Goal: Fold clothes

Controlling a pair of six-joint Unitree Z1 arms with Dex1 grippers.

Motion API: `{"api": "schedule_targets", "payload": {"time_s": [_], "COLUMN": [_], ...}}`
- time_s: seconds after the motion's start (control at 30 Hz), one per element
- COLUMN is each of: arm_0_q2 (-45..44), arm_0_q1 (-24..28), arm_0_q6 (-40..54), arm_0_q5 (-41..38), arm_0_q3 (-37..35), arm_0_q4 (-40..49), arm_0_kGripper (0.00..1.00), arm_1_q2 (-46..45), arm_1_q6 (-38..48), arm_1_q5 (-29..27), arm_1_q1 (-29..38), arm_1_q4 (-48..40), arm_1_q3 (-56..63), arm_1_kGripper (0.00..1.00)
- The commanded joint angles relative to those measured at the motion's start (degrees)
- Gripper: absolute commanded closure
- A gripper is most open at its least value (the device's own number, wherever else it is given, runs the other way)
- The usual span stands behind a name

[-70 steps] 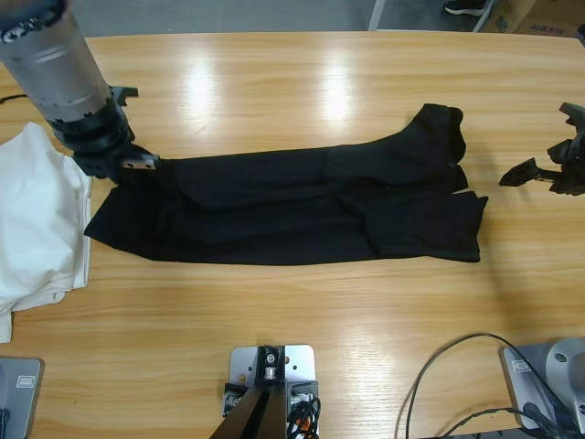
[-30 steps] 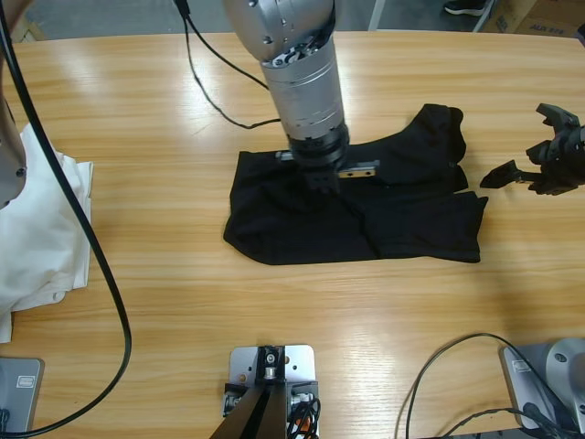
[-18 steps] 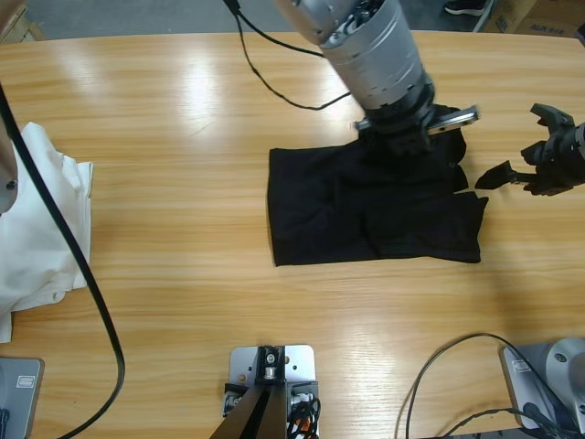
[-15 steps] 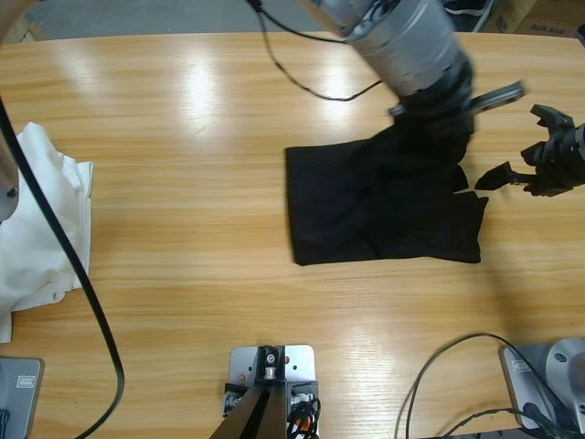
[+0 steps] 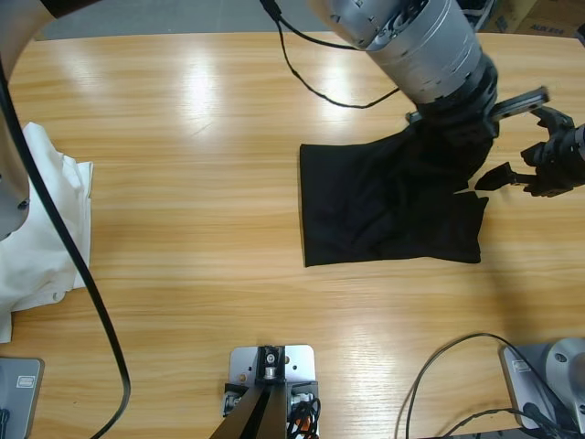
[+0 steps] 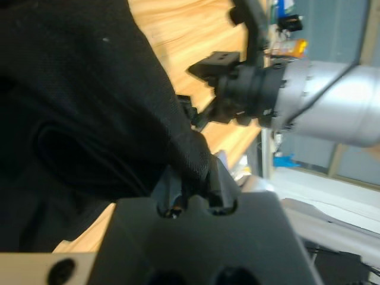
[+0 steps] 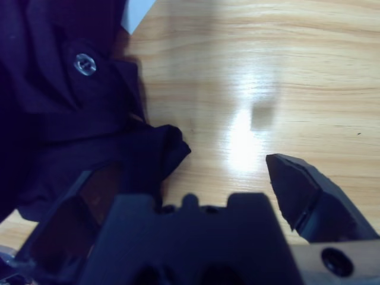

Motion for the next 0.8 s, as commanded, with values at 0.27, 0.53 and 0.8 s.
{"api": "schedule_targets", "payload": {"time_s": [0.27, 0.53, 0.8], "arm_0_q2": [-0.17, -4.34, -2.04], "arm_0_q1": [0.73, 2.9, 4.11], "arm_0_q6": [5.34, 22.27, 22.62], "arm_0_q5": [3.13, 16.63, 24.79], "arm_0_q3": [-35.3, -35.22, -32.32], "arm_0_q4": [7.83, 44.21, 46.83], "arm_0_kGripper": [0.036, 0.034, 0.064], "arm_1_q2": [-4.76, -16.8, -10.05], "arm_1_q6": [1.65, 2.2, 14.75], "arm_1_q5": [-3.39, -13.48, -11.68], "arm_1_q1": [4.14, 10.62, 26.9], "arm_1_q4": [0.91, 17.28, 21.48], "arm_1_q3": [1.48, -11.95, -17.2], "arm_1_kGripper": [0.0, 0.011, 0.73]}}
